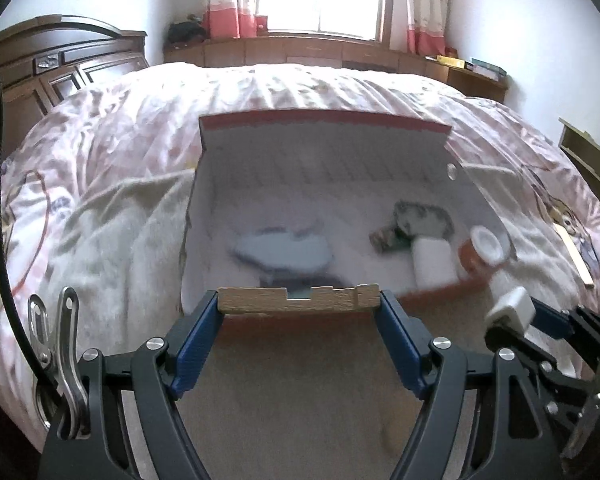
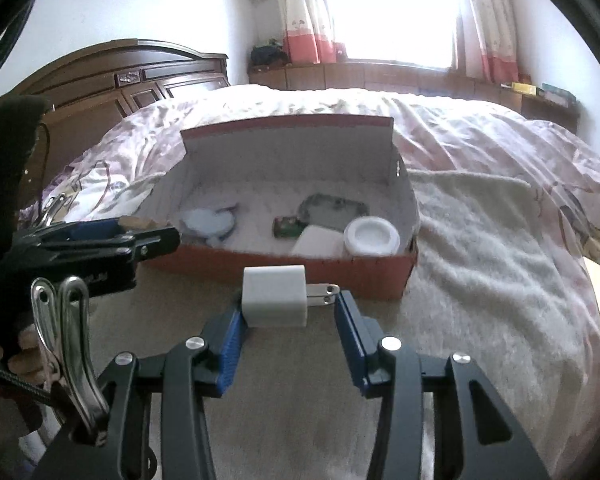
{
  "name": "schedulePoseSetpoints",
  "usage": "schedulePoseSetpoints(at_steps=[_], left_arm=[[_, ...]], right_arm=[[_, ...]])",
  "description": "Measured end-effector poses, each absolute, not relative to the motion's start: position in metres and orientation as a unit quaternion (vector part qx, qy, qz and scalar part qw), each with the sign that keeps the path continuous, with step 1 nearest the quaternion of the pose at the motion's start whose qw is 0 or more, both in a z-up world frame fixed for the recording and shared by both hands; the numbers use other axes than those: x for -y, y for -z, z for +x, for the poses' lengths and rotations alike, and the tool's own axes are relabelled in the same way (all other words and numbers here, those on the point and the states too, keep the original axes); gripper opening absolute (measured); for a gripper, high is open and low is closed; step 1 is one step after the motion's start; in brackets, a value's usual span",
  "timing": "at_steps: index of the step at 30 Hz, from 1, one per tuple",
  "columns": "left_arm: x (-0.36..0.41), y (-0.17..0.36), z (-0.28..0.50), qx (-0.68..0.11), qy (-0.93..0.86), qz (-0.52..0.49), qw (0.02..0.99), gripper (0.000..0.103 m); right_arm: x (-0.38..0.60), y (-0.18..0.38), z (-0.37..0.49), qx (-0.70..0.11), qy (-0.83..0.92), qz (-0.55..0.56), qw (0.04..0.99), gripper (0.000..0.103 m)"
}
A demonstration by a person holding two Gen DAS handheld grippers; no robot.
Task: Organize rigid objects
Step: 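Carry the wooden stick and white plug into the box and release both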
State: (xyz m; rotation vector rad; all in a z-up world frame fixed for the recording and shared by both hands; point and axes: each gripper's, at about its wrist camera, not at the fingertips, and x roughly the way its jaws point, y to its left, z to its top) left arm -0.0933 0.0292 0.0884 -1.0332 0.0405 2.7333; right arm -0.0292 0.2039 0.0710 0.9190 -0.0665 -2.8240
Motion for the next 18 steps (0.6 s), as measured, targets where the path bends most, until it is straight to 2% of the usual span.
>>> schedulePoseSetpoints(at_steps=[18], left_arm=[[-0.045,-0.09,-0.183,-0.024,-0.924,-0.371,0.093,0.078]], right_arm=[[-0.221,-0.084,-0.127,0.04,0.937,0.337,0.082,0.046]])
